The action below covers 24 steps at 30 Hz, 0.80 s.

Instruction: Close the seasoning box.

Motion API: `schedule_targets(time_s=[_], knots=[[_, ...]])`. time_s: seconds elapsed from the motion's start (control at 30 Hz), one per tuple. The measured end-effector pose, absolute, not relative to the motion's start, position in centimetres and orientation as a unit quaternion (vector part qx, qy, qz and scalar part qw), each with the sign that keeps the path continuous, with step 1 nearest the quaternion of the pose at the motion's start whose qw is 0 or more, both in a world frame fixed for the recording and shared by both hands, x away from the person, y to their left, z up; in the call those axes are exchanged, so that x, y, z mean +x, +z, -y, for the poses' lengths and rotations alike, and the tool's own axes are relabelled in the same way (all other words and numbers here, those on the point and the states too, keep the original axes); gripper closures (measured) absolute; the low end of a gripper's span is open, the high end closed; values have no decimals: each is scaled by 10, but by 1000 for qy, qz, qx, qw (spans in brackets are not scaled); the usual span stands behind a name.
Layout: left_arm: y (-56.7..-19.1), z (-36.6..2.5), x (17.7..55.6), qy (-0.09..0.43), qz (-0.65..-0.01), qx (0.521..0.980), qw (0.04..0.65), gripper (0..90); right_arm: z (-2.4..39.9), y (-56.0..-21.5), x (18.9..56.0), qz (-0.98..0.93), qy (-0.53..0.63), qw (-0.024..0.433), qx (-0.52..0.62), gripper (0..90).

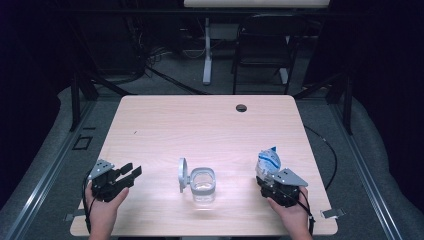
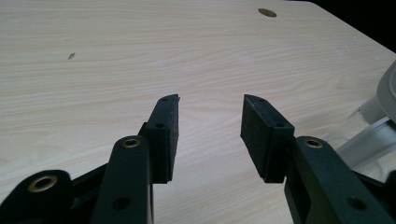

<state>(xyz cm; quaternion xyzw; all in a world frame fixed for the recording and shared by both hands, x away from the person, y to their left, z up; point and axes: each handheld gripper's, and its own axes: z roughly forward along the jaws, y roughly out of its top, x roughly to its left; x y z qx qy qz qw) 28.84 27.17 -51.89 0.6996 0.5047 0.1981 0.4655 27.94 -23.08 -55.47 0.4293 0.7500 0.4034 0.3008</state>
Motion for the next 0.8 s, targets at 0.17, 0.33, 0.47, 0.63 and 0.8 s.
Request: schedule_targets(time_s=[0.17,0.33,0.47,0.63,0.8], knots=[[-518,-273,288,199,-507,696,469,569,224,-541,279,-761,402,307,405,430],[-518,-274,288,201,-506,696,468,568,216,-529,280,-775,401,309,378,430],[-518,-273,289,202,-506,697,466,568,208,-524,284,-792,383,314,356,430],[-519,-274,288,199,-507,696,467,565,198,-518,289,-809,375,301,338,430],[-519,-274,289,199,-507,696,467,564,188,-509,291,-830,364,293,306,430]])
